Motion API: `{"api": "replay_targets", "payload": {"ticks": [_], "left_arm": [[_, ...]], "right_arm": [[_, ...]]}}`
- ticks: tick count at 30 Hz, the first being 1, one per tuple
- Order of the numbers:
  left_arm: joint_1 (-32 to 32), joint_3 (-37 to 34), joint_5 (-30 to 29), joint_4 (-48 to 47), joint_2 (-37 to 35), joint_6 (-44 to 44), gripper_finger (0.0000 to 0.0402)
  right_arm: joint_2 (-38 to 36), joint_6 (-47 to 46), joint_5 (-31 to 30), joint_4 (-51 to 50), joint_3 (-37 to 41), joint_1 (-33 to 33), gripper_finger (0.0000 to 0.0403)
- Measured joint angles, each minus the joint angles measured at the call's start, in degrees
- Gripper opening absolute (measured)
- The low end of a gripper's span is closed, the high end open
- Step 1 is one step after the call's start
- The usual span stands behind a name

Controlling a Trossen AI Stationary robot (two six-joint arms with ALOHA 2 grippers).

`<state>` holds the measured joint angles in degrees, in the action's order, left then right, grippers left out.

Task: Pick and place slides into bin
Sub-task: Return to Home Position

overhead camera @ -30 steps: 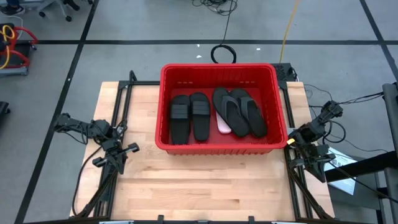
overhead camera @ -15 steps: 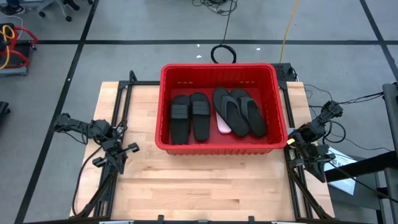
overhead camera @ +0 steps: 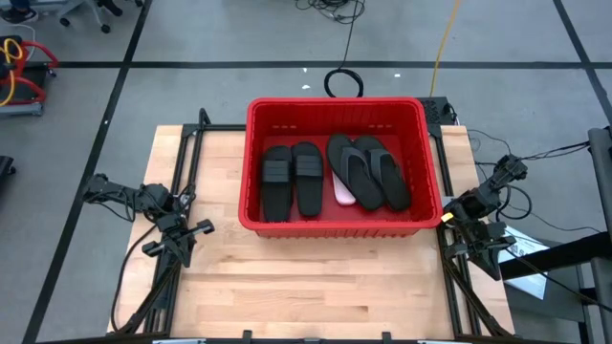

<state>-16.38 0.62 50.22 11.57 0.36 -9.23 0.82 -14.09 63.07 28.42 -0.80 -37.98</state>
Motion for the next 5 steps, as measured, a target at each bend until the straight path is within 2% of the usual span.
{"api": "replay_targets", "payload": {"ticks": [5], "left_arm": [[0.01,-0.02,0.0,0.0,-0.01,0.0,0.0008]], "right_arm": [[0.0,0.0,0.0,0.0,0.0,0.0,0.0]]}}
